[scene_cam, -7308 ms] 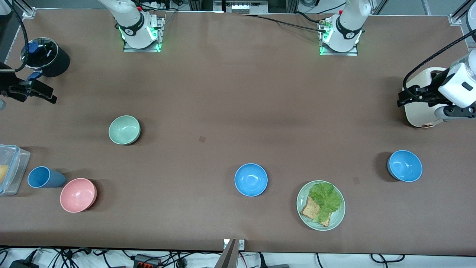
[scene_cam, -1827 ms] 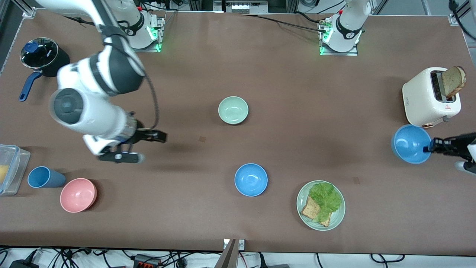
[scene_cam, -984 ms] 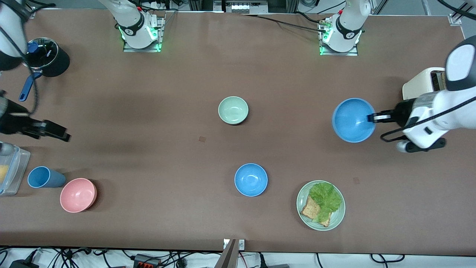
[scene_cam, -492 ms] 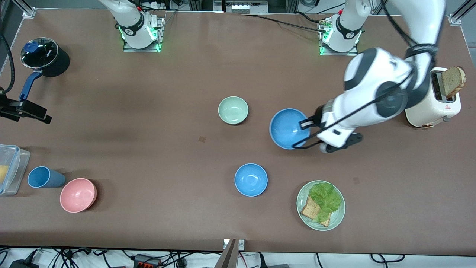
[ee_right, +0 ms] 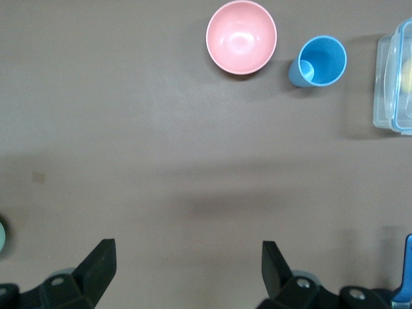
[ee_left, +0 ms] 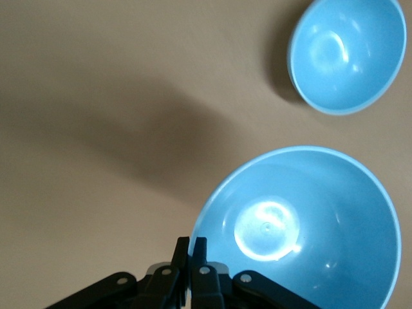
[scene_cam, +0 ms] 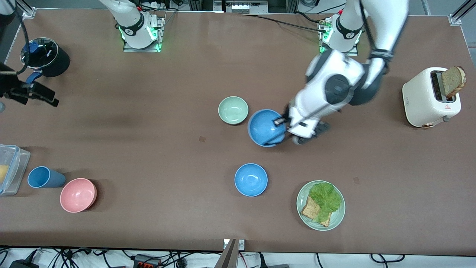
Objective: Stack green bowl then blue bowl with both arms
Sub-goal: 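Carry the blue bowl with the left gripper over the green bowl, then lower the blue bowl into the green bowl and open the left gripper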
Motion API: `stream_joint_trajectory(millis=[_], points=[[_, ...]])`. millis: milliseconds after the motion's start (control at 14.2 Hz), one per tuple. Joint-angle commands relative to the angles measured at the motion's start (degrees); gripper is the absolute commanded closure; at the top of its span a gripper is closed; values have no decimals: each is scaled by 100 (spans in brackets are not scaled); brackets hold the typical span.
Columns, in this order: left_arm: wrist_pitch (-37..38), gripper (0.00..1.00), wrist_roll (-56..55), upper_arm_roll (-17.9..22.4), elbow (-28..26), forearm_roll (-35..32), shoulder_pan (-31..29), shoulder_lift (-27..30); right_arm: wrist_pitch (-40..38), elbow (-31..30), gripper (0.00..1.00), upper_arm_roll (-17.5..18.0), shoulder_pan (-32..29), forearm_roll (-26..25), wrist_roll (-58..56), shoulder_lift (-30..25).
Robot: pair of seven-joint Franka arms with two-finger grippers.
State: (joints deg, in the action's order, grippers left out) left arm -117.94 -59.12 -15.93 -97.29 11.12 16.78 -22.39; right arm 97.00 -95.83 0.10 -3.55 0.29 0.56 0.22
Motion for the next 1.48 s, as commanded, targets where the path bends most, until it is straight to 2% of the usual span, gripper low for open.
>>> stream_joint_trajectory(millis=[0, 141, 351, 492, 562, 773, 914, 1054, 1405], points=[[-422, 100, -791, 11, -342, 13, 212, 86, 65, -393, 0, 42, -5, -91, -108, -303], [-861, 100, -1196, 2, -667, 13, 544, 112, -23, -367, 0, 42, -5, -91, -248, -303], [-1072, 100, -1532, -15, -896, 4, 774, 191, -41, -358, 0, 42, -14, -91, -275, -303], [-1791, 100, -1769, -6, -1230, 4, 1046, 139, -41, -375, 0, 42, -14, -82, -267, -303], [-1907, 100, -1787, -6, -1257, 4, 1073, 69, -41, -384, 0, 42, -14, -82, -267, -295], [-1961, 100, -1874, 29, -1292, 4, 1388, 7, -24, -384, 0, 42, -5, -91, -267, -303], [-2066, 99, -1884, 38, -1319, -13, 1416, -72, -6, -367, 0, 42, -5, -99, -275, -303], [-2382, 99, -1919, 20, -1590, -206, 1495, -64, 3, -349, 0, 34, -14, -99, -275, -303], [-2558, 99, -1937, 20, -1635, -242, 1504, -151, -32, -349, 0, 25, -23, -56, -275, -295]])
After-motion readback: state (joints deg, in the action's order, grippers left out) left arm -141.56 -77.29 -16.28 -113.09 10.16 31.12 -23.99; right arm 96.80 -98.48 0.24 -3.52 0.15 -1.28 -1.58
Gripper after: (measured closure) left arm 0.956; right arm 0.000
